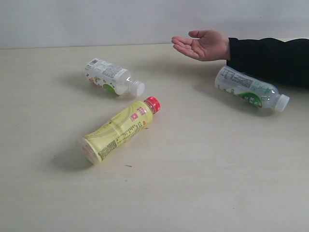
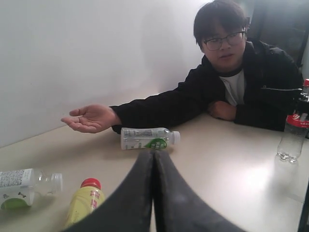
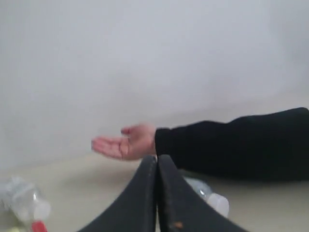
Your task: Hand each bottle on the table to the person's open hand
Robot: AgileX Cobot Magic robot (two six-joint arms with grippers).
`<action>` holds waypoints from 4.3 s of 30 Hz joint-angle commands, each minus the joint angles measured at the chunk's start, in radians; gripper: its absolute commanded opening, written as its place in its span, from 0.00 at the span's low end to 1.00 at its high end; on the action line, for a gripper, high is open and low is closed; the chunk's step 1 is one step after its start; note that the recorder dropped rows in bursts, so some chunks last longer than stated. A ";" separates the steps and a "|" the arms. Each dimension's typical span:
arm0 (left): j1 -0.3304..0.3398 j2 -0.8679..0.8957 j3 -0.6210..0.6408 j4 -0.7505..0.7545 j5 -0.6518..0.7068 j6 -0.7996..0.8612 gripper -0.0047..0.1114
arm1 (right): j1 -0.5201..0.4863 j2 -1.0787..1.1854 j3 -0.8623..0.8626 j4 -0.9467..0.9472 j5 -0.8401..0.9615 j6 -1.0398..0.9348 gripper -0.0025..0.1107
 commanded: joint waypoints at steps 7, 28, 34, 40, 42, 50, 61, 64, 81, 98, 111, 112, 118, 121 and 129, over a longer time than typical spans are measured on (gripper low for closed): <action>-0.003 -0.006 0.003 0.005 0.002 -0.006 0.06 | -0.006 -0.006 0.005 0.153 -0.529 0.267 0.02; -0.003 -0.006 0.003 0.005 0.002 -0.004 0.06 | -0.006 1.715 -1.525 -0.371 1.154 -0.339 0.04; -0.003 -0.006 0.003 0.005 0.002 -0.004 0.06 | -0.006 1.959 -1.642 -0.542 1.146 -0.377 0.52; -0.003 -0.006 0.003 0.005 0.002 -0.004 0.06 | -0.006 2.093 -1.651 -0.551 0.969 -0.455 0.76; -0.003 -0.006 0.003 0.005 0.002 -0.004 0.06 | -0.006 2.130 -1.654 -0.551 0.903 -0.465 0.75; -0.003 -0.006 0.003 0.005 0.002 -0.004 0.06 | -0.006 2.214 -1.658 -0.540 0.874 -0.483 0.74; -0.003 -0.006 0.003 0.005 0.002 -0.004 0.06 | -0.006 2.248 -1.658 -0.513 0.872 -0.481 0.53; -0.003 -0.006 0.003 0.005 0.002 -0.004 0.06 | -0.006 2.234 -1.658 -0.516 0.887 -0.483 0.22; -0.003 -0.006 0.003 0.005 0.002 -0.004 0.06 | 0.125 2.010 -1.699 -0.579 0.917 -0.143 0.02; -0.003 -0.006 0.003 0.005 0.002 -0.004 0.06 | 0.237 2.223 -2.218 -0.720 1.036 0.297 0.02; -0.003 -0.006 0.003 0.005 0.002 -0.004 0.06 | 0.237 2.450 -2.294 -0.723 0.928 0.321 0.02; -0.003 -0.006 0.003 0.005 0.002 -0.004 0.06 | 0.237 2.457 -2.296 -0.720 0.924 0.321 0.02; -0.003 -0.006 0.003 0.005 0.002 -0.004 0.06 | 0.237 2.469 -2.296 -0.720 0.898 0.321 0.08; -0.003 -0.006 0.003 0.005 0.002 -0.004 0.06 | 0.237 2.469 -2.296 -0.720 0.896 0.321 0.17; -0.003 -0.006 0.003 0.005 0.002 -0.004 0.06 | 0.237 2.471 -2.296 -0.720 0.884 0.323 0.40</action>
